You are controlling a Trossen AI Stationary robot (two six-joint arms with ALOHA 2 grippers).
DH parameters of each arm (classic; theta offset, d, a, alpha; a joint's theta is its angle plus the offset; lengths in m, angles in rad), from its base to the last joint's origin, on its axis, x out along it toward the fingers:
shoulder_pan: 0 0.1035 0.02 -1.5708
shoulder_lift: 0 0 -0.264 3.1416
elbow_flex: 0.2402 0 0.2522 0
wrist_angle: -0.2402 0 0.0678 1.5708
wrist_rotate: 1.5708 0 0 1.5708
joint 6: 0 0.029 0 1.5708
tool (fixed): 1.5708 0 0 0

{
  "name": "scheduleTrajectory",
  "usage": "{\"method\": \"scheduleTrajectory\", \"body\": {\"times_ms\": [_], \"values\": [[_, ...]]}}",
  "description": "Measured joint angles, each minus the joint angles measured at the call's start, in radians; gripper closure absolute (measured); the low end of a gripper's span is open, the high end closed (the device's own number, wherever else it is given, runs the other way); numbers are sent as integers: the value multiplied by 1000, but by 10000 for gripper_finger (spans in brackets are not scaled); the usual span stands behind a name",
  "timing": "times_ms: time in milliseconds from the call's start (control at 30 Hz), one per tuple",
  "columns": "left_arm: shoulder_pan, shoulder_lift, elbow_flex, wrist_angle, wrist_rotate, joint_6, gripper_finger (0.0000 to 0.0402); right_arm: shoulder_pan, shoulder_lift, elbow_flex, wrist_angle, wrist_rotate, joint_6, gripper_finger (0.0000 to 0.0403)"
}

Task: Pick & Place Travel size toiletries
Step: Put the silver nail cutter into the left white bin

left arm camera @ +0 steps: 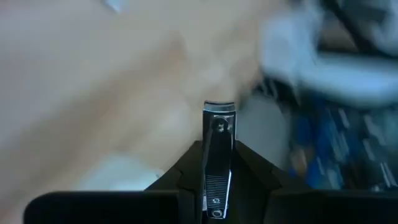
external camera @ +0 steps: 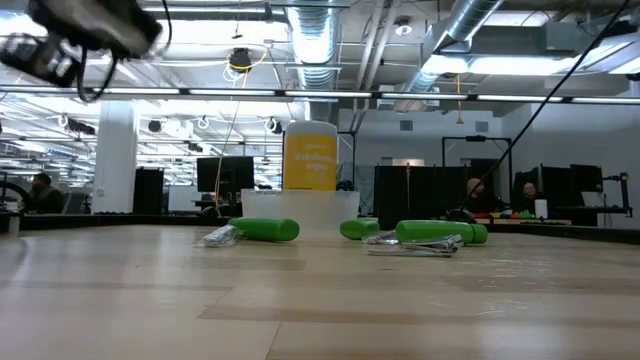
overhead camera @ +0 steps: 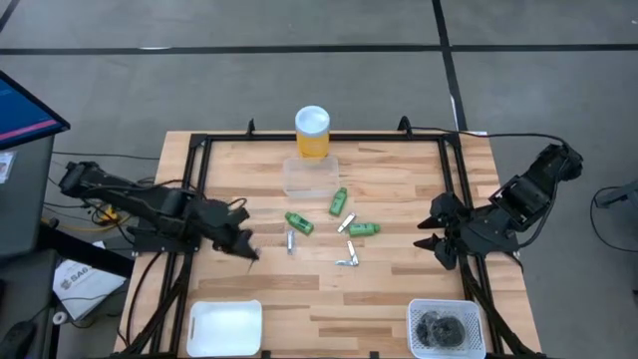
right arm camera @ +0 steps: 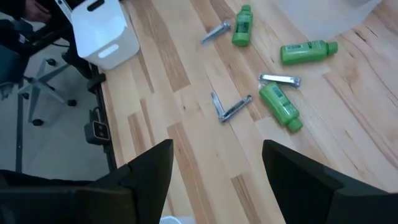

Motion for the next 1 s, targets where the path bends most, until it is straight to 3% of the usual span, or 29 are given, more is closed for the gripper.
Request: {"method": "scheduleTrajectory", "body": {"times_ms": [133,233,567,767,1000], "values": [[-103,-26,1,76,141,26,353,-11,0,0,17,-1,-4,163],[-204,-19,1,94,180,19,353,-11,0,0,31,-2,-4,163],[-451,157,41,93,151,29,353,-11,0,0,49,-4,2,163],[-506,308,75,71,64,134,353,-32,0,0,49,-4,5,163],[-550,493,136,-79,15,269,353,-50,0,0,45,-4,4,163]]}}
